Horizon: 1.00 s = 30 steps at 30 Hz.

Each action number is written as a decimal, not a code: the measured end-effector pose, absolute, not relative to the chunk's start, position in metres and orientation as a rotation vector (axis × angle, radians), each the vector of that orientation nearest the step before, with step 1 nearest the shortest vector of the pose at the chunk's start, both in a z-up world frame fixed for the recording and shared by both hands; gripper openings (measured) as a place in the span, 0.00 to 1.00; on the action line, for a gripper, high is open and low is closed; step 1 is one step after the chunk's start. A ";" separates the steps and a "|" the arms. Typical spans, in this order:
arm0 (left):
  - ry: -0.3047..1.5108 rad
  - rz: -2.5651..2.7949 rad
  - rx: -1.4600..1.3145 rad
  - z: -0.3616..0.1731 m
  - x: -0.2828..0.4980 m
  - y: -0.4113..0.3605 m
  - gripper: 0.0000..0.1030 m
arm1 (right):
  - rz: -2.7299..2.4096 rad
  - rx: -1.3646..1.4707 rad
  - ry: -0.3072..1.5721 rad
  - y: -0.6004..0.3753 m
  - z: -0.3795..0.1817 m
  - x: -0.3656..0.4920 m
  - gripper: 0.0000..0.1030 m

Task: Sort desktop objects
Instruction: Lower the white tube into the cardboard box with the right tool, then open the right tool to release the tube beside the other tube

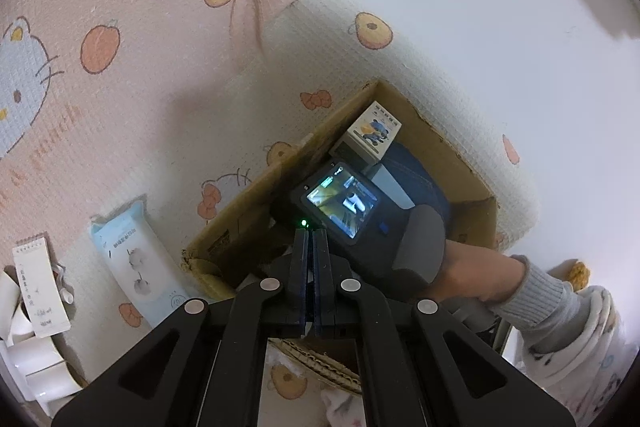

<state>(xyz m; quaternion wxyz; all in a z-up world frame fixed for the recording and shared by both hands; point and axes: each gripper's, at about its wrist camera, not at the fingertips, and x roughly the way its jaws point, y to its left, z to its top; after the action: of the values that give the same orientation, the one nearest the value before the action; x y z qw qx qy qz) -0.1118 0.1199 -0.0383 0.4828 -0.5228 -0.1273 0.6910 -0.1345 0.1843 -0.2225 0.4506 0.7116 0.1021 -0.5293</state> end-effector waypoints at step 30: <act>-0.066 1.632 -1.376 -0.011 -0.087 0.187 0.36 | -1.596 1.619 -0.027 0.301 -0.123 -0.163 0.40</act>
<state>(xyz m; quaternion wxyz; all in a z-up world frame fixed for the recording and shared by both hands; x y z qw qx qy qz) -0.0873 0.1873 -0.0113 0.4820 -0.5643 -0.0272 0.6697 -0.1634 0.3008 -0.1235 0.4204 0.6461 -0.0109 -0.6370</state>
